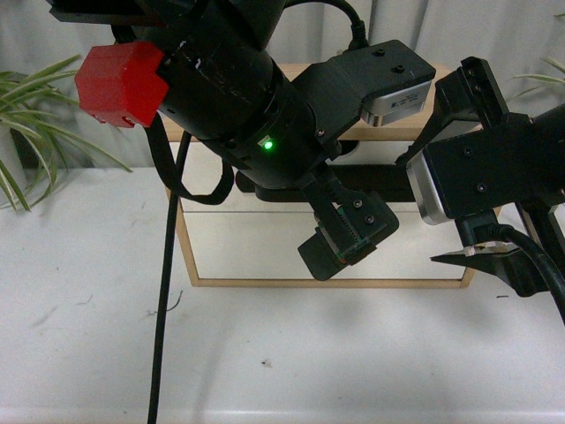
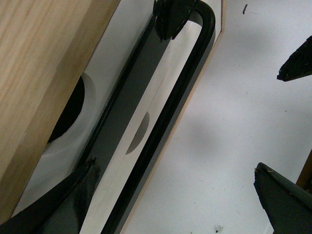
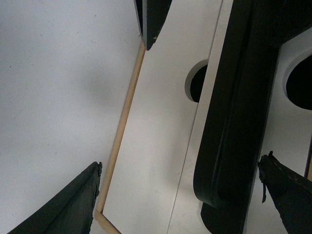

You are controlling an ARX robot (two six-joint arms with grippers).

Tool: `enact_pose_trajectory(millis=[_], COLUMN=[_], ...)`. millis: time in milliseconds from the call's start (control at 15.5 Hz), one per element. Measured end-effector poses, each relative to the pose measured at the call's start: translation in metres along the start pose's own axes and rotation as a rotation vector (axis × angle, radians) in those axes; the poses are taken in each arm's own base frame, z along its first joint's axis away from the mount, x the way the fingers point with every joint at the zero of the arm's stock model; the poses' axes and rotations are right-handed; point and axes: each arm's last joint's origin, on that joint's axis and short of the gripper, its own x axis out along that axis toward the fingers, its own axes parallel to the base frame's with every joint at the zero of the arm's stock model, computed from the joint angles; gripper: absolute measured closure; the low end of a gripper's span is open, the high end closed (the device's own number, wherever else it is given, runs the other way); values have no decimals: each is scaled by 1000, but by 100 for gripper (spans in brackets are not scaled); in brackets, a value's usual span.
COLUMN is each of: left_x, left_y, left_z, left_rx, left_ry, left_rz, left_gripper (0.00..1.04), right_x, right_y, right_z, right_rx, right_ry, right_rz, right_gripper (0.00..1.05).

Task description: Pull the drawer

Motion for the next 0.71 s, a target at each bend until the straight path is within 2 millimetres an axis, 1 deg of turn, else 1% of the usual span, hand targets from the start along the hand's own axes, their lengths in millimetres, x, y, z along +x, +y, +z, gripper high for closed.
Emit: enact_pose_trajectory(millis=[388, 453, 517, 711], left_x=[16, 23, 31, 34], left_y=[-4, -8, -11, -13], left_z=[-3, -3, -6, -7], left_rx=[-7, -2, 11, 27], left_ry=[11, 8, 13, 14], left_rz=[-16, -21, -13, -9], left_gripper=[7, 7, 7, 7], right_x=[19, 25, 33, 39], right_y=[6, 8, 14, 21], right_z=[-2, -4, -7, -9], right_rx=[-10, -27, -32, -28], right_ry=[-6, -3, -3, -2], right_rz=[9, -8, -18, -11], right_gripper=[6, 6, 6, 6])
